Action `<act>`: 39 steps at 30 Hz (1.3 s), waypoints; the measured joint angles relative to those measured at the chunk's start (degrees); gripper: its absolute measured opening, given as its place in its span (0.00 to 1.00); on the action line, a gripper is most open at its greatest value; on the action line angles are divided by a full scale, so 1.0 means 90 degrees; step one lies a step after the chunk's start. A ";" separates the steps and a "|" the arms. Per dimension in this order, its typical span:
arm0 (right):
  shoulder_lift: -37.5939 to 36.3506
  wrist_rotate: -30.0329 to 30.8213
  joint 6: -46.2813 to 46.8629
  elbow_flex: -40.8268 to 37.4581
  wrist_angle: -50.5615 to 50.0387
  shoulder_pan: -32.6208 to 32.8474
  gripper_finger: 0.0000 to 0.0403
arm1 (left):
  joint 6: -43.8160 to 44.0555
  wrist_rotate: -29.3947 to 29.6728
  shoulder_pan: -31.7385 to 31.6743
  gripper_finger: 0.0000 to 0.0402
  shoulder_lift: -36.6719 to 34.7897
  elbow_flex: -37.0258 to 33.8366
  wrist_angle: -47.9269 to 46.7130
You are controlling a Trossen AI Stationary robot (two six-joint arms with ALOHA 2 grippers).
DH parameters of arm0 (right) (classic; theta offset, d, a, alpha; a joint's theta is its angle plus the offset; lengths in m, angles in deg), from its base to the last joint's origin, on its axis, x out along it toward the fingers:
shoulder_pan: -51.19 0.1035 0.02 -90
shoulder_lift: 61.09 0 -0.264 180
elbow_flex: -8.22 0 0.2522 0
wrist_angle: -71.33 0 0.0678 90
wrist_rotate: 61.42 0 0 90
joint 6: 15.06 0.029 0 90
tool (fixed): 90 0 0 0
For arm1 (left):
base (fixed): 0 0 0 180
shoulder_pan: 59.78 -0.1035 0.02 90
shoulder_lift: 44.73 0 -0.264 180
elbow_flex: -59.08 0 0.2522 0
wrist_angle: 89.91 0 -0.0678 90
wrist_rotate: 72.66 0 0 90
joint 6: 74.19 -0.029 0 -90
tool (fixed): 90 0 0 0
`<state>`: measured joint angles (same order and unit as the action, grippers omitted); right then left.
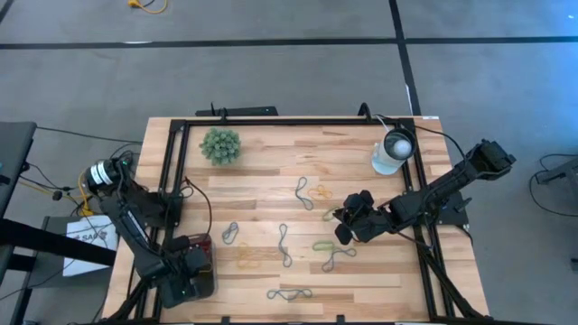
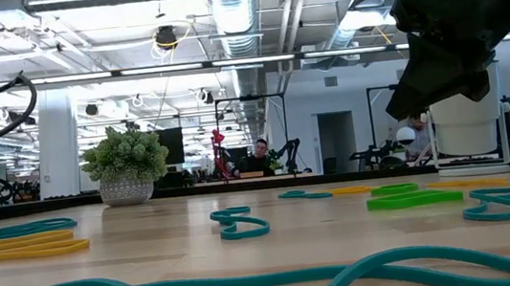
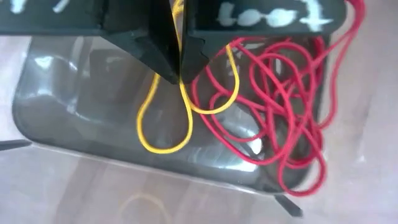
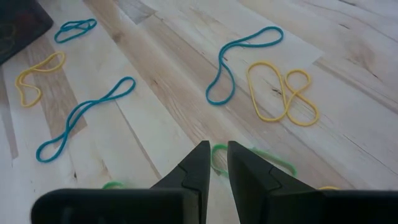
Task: Pick and place items into bin
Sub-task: Put the yellow rubber band into the black bin
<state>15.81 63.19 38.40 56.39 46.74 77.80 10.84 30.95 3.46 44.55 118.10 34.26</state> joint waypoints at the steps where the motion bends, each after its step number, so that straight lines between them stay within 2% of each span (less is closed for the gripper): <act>1: 0.0000 0.0000 -0.0001 0.0000 0.0000 0.0000 0.13 | -0.0014 -0.0056 -0.0004 0.00 0.0000 0.0000 0.0021; 6: 0.0000 0.0000 -0.0004 0.0000 0.0000 0.0000 0.13 | 0.0010 -0.0135 -0.0014 0.00 0.0000 0.0000 0.0126; 10: 0.0002 0.0000 -0.0004 0.0000 0.0000 0.0000 0.13 | -0.0138 -0.0557 -0.0002 0.00 0.0000 0.0000 0.0309; 19: 0.0002 -0.0002 -0.0011 0.0000 -0.0002 -0.0007 0.13 | -0.0337 -0.0392 0.0039 0.00 -0.0056 0.0000 0.0603; 24: 0.0001 -0.0002 -0.0117 0.0000 0.0007 -0.0007 0.13 | -0.0344 -0.0860 0.0039 0.00 -0.0058 0.0000 0.0623; 26: 0.0002 -0.0002 -0.0139 0.0000 0.0011 -0.0007 0.13 | -0.0342 -0.0769 0.0040 0.00 -0.0058 0.0000 0.0612; 29: 0.0001 -0.0002 -0.0162 0.0000 0.0013 -0.0007 0.13 | -0.0335 -0.0301 0.0033 0.00 -0.0058 0.0000 0.0575; 39: 0.0002 -0.0002 -0.0171 0.0000 0.0017 -0.0007 0.13 | -0.0239 -0.0670 -0.0075 0.01 -0.0058 0.0000 0.0505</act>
<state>15.84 63.17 36.86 56.39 46.89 77.73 8.69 24.92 2.78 44.02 118.10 38.80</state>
